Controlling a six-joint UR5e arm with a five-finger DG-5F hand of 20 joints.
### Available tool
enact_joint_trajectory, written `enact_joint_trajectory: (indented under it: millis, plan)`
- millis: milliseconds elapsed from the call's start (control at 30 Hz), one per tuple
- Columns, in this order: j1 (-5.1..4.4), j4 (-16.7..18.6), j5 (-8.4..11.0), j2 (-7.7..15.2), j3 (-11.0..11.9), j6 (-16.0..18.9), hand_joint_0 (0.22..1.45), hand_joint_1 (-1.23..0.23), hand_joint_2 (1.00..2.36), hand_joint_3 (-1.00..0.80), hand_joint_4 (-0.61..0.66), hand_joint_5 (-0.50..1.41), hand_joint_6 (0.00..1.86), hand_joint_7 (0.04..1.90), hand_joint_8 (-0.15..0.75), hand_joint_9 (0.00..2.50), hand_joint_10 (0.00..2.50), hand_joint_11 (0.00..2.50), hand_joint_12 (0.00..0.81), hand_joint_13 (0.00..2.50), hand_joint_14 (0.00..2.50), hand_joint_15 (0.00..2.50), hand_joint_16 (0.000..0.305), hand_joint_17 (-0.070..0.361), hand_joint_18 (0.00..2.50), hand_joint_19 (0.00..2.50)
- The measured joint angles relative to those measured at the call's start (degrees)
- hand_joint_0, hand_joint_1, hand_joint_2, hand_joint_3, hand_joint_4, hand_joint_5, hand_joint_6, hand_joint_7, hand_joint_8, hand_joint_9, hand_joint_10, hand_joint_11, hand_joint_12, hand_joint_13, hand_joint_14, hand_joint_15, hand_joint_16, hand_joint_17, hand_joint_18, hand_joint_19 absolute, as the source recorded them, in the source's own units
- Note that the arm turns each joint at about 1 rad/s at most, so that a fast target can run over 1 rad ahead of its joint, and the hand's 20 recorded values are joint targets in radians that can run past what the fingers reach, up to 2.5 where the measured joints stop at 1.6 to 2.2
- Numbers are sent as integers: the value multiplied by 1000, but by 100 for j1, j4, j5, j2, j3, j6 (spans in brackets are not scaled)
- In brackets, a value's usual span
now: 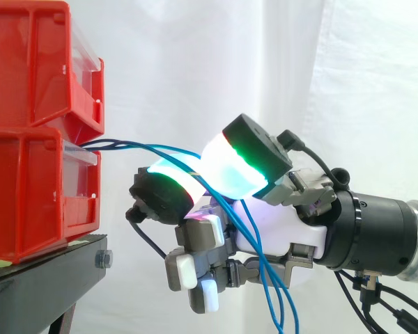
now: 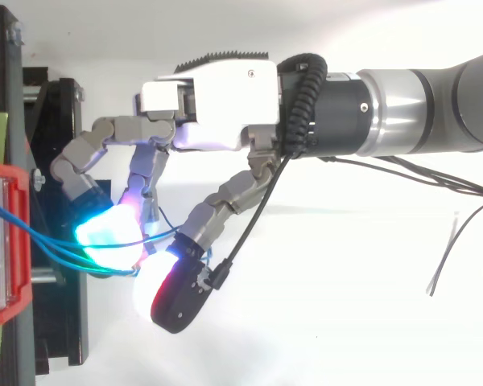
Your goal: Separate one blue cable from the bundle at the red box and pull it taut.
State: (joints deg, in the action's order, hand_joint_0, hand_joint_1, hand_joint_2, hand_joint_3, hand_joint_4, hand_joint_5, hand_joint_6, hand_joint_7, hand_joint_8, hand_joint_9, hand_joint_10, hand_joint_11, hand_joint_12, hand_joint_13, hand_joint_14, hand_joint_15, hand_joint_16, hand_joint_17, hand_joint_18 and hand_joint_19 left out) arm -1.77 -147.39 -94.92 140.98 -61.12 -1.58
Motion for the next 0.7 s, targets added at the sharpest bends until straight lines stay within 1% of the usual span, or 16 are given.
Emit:
enact_joint_trajectory:
  millis: [67, 133, 233, 300, 400, 533, 667, 700]
  plan:
    - [0, 0, 0, 0, 1, 0, 489, -937, 1000, -500, 213, -186, 861, 1277, 362, 1061, 18, 781, 389, 1055, 17, 472, 51, 115, 1094, 580]
    - [1, 0, 0, 0, 1, 0, 491, -923, 1000, -500, 216, -182, 851, 1273, 366, 1069, 16, 777, 389, 1059, 16, 471, 51, 115, 1096, 580]
    - [1, 0, 0, 0, 2, 0, 515, -854, 1000, -500, 216, -172, 833, 1287, 364, 1082, 19, 774, 385, 1067, 16, 478, 49, 111, 1095, 602]
    - [2, 0, 0, 0, 3, 0, 555, -774, 1000, -500, 211, -169, 825, 1298, 357, 1080, 20, 762, 377, 1064, 17, 485, 47, 107, 1083, 614]
    - [2, 0, 0, 0, 3, 0, 622, -722, 1000, -500, 193, -162, 815, 1328, 348, 1084, 19, 758, 366, 1065, 18, 486, 45, 102, 1072, 642]
    - [1, 0, 0, 0, 3, 0, 645, -757, 1000, -500, 158, -165, 821, 1366, 350, 1078, 18, 763, 367, 1068, 19, 499, 46, 103, 1074, 652]
    - [1, 0, 0, 0, 3, 0, 635, -786, 1007, -433, 126, -165, 829, 1371, 347, 1087, 20, 759, 365, 1076, 17, 498, 45, 102, 1072, 660]
    - [1, 0, 0, 0, 3, 0, 631, -761, 1007, -418, 112, -164, 831, 1364, 345, 1103, 20, 758, 362, 1078, 17, 503, 45, 101, 1070, 674]
